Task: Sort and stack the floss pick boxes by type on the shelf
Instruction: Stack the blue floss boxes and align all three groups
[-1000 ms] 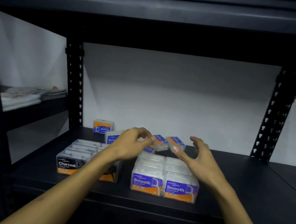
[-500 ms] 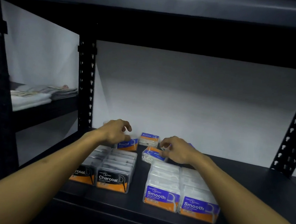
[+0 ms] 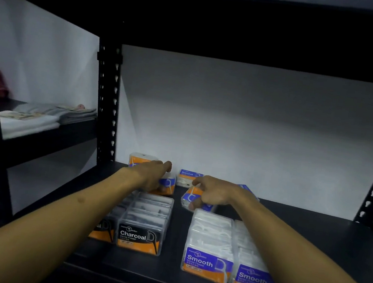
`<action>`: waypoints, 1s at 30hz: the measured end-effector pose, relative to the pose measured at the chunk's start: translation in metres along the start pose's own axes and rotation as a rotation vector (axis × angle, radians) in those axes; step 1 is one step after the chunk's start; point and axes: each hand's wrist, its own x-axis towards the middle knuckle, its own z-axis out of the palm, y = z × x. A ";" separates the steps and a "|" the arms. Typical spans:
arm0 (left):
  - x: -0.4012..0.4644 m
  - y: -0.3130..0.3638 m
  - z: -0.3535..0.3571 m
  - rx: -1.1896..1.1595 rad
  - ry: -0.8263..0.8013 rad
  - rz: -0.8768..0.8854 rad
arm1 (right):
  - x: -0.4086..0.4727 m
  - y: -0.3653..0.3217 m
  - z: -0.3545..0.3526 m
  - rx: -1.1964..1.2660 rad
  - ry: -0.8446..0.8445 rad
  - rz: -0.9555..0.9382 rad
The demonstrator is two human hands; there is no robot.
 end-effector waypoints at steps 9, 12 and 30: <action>-0.006 0.021 -0.023 -0.087 0.157 -0.009 | -0.034 0.020 -0.026 0.309 0.294 -0.035; -0.012 0.046 -0.045 -0.166 0.229 0.072 | -0.056 0.040 -0.044 0.462 0.451 -0.060; -0.099 0.201 -0.087 -0.496 0.168 0.446 | -0.265 0.168 0.034 1.201 1.018 0.019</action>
